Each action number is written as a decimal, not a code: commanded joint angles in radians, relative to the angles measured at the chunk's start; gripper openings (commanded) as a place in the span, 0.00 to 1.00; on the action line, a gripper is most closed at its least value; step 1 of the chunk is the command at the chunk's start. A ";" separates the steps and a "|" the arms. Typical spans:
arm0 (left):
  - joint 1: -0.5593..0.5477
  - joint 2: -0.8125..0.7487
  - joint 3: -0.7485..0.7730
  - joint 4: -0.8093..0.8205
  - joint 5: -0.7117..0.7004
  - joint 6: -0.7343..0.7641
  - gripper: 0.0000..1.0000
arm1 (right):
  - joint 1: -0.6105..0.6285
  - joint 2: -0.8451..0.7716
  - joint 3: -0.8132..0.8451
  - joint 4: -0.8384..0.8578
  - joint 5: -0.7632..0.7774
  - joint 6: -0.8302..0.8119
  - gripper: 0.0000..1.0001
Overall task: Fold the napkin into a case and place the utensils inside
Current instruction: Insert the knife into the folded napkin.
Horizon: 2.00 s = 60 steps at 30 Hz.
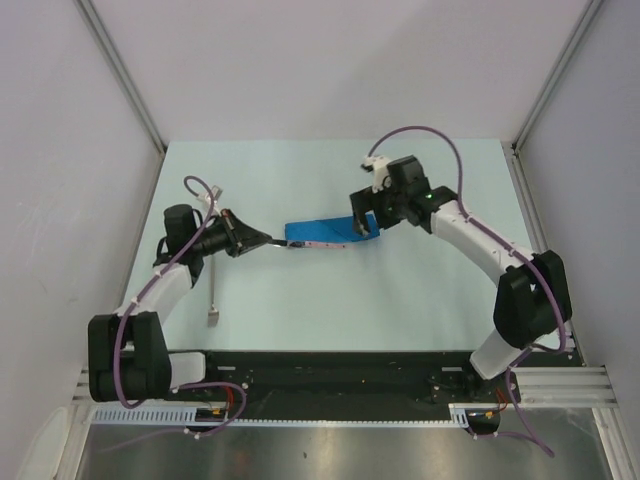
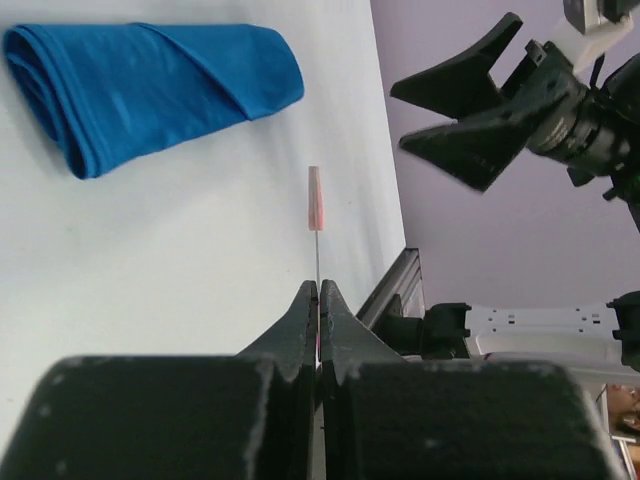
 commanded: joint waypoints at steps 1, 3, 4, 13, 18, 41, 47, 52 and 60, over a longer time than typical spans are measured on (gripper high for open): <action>0.054 0.058 0.046 0.127 0.030 -0.019 0.00 | -0.213 0.060 0.035 0.019 -0.198 0.239 1.00; 0.090 0.096 0.054 0.132 0.034 -0.008 0.00 | -0.252 0.089 0.052 0.015 -0.188 0.252 0.97; 0.099 0.109 0.053 0.141 0.039 -0.004 0.00 | -0.276 0.109 0.059 0.028 -0.153 0.259 0.95; 0.139 0.284 0.079 0.329 0.059 -0.097 0.00 | -0.350 0.270 0.039 0.162 -0.272 0.331 0.36; 0.137 0.337 0.103 0.319 0.048 -0.079 0.00 | -0.368 0.316 0.031 0.240 -0.300 0.374 0.22; 0.139 0.531 0.089 0.515 0.015 -0.214 0.00 | -0.358 0.451 0.103 0.283 -0.332 0.410 0.02; 0.136 0.577 0.069 0.626 0.008 -0.292 0.00 | -0.351 0.480 0.117 0.288 -0.336 0.419 0.02; 0.133 0.595 0.056 0.647 0.001 -0.295 0.00 | -0.350 0.503 0.123 0.300 -0.341 0.434 0.02; 0.081 0.640 0.045 0.696 -0.015 -0.320 0.00 | -0.339 0.534 0.141 0.312 -0.315 0.456 0.02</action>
